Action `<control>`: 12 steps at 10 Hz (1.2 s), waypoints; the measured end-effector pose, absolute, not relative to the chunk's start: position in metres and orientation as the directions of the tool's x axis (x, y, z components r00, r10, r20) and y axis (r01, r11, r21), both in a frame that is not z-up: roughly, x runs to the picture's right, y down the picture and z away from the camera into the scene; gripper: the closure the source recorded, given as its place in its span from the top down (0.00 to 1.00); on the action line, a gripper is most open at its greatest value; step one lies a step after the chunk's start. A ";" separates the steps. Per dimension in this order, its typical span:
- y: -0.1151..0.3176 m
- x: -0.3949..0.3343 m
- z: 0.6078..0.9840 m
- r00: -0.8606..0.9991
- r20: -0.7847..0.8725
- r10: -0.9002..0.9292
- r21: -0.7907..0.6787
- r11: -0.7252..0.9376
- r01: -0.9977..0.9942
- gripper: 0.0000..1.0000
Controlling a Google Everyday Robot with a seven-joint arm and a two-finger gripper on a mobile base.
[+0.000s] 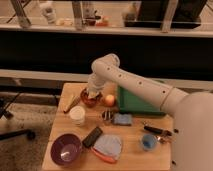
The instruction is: Place grapes in red bowl
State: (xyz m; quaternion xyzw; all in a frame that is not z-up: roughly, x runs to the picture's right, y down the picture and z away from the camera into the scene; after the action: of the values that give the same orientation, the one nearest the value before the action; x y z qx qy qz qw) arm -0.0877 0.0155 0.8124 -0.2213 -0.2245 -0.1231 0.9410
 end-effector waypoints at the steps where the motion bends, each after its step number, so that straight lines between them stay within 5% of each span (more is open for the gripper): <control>1: 0.014 -0.090 0.818 0.869 0.476 -0.135 -0.362 0.871 0.333 0.00; 8: 0.018 -0.108 0.838 0.864 0.481 -0.149 -0.372 0.858 0.355 0.02; 12: 0.021 -0.103 0.842 0.863 0.483 -0.151 -0.379 0.852 0.361 0.38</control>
State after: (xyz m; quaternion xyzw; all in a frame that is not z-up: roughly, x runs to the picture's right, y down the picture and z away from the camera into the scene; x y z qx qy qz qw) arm -0.1029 0.0209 0.8425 -0.2350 -0.2235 -0.1367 0.9360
